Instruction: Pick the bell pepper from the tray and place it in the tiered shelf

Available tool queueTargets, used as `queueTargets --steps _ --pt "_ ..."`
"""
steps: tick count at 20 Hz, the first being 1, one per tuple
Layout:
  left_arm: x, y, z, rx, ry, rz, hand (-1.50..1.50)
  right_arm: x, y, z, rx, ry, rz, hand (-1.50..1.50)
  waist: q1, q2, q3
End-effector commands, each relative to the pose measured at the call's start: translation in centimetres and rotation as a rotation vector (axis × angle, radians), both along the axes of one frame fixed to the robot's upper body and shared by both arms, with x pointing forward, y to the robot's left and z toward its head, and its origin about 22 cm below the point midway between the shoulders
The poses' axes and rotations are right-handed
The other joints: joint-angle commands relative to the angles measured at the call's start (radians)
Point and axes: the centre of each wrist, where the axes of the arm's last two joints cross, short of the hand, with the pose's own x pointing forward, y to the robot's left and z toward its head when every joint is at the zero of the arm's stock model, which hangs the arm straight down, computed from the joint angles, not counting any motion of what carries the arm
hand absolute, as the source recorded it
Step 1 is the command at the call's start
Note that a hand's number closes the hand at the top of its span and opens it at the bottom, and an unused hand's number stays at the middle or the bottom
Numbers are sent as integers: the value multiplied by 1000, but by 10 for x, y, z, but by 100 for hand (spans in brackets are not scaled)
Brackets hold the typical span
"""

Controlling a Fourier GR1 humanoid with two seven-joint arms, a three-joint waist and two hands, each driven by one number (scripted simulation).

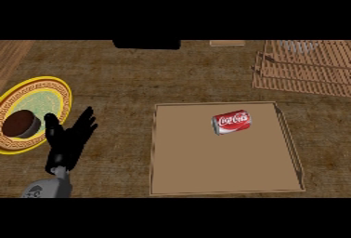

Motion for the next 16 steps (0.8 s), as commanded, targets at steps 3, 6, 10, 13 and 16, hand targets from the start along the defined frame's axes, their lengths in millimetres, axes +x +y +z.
queueTargets --steps 3,6,10,13,16 --pt "-2 7 6 -2 10 -6 0 14 -1 -22 -4 -34 -9 150 3 0 -1" --pt "9 12 -1 -7 4 -6 0 14 -7 -19 6 -55 4 150 13 9 -1" --pt "16 6 15 4 4 8 0 23 3 -36 -14 -38 45 150 7 4 0" --pt "-11 7 -13 2 12 5 0 22 3 -21 15 -52 53 150 3 1 -1" --pt "-3 9 -1 -3 5 5 0 16 -9 -22 -87 -6 49 150 -1 0 -1"
